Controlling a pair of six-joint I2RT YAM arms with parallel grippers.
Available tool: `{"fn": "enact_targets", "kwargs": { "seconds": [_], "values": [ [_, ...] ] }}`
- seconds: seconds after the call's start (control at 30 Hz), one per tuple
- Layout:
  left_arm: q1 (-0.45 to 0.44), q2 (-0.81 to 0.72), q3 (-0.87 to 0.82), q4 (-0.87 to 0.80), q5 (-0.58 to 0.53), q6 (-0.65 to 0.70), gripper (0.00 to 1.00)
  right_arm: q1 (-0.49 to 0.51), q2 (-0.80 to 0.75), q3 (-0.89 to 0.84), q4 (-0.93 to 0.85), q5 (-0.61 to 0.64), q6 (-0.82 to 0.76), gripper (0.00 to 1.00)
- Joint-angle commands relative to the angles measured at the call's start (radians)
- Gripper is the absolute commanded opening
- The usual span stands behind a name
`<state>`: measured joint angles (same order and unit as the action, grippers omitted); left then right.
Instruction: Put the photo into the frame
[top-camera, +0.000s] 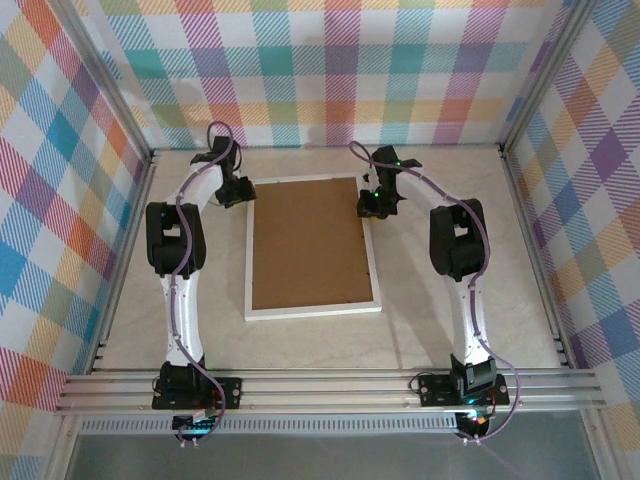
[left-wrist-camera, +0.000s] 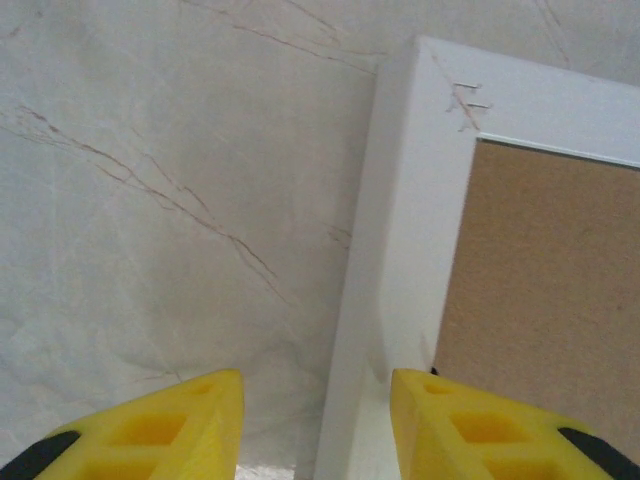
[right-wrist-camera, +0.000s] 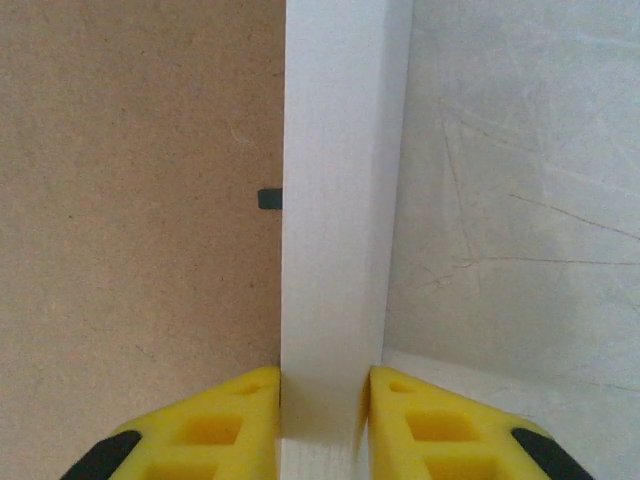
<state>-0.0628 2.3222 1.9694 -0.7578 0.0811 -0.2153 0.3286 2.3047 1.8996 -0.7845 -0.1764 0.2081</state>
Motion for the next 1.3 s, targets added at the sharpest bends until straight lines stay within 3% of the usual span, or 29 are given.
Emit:
{"fn": "enact_targets", "kwargs": {
  "seconds": [0.0, 0.53, 1.27],
  "values": [
    [0.017, 0.028, 0.046, -0.024, -0.004, 0.002, 0.43, 0.012, 0.019, 0.003, -0.072, -0.003, -0.009, 0.26],
    [0.014, 0.073, 0.059, 0.003, 0.088, -0.036, 0.43, 0.011, 0.030, 0.016, -0.080, -0.003, -0.005, 0.25],
    [-0.038, 0.047, -0.061, -0.032, 0.065, -0.039, 0.41, 0.015, 0.040, 0.026, -0.077, 0.022, 0.018, 0.24]
  ]
}}
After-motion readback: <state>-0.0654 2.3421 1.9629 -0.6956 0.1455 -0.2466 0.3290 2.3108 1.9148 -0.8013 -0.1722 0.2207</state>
